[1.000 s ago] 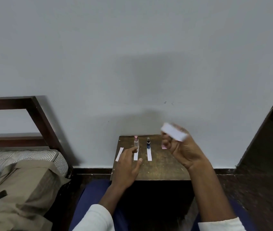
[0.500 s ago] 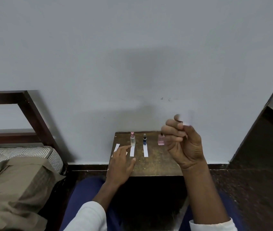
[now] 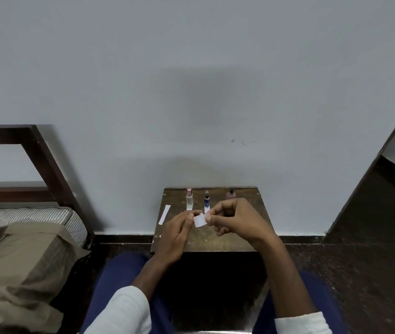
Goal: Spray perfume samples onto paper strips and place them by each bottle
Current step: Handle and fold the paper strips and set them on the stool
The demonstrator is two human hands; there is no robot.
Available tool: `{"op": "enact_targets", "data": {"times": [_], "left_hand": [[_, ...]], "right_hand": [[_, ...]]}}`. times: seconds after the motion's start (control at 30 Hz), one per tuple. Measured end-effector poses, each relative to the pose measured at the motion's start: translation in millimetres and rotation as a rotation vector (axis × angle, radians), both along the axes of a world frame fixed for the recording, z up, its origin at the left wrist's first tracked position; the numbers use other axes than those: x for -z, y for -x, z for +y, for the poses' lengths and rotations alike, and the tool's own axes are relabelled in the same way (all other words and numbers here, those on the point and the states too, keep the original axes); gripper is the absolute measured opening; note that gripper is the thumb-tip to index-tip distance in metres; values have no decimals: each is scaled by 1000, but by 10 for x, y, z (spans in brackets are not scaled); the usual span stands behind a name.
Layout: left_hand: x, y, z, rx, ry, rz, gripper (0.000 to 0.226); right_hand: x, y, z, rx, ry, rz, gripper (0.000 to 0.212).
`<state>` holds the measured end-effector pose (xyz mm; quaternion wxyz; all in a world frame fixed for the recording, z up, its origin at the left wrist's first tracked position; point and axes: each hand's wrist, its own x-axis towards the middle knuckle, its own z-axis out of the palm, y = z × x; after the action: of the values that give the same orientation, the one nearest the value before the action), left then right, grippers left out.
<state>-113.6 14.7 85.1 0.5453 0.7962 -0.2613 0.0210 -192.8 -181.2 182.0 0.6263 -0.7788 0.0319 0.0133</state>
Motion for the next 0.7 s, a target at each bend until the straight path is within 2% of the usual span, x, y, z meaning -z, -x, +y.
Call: {"op": "enact_targets", "data": {"times": [0.07,0.13,0.27,0.33,0.47,0.6,0.7], "left_hand": [[-11,9,5,11,42,24,41],[-4,-7,15,7,37,1,41],[-24,-28,41,34,-43,-95,24],[-24,-18,49,105,-118,-164,20],[51,-30,52,155,-215,-240,26],[74,-52,75,137,-215,-189,18],[34,-9,57,122,-140,-83,15]], "right_hand": [[60,-7,8,21,110,5,5],[164,-39,5,56,317,26,4],[311,-82,-5,96,623,36,6],[335,-91,-9,100,606,1,8],[329,-68,27,55,475,-41,17],[387,-57,42,13,430,-41,18],[436,-37,30,71,366,-102,26]]}}
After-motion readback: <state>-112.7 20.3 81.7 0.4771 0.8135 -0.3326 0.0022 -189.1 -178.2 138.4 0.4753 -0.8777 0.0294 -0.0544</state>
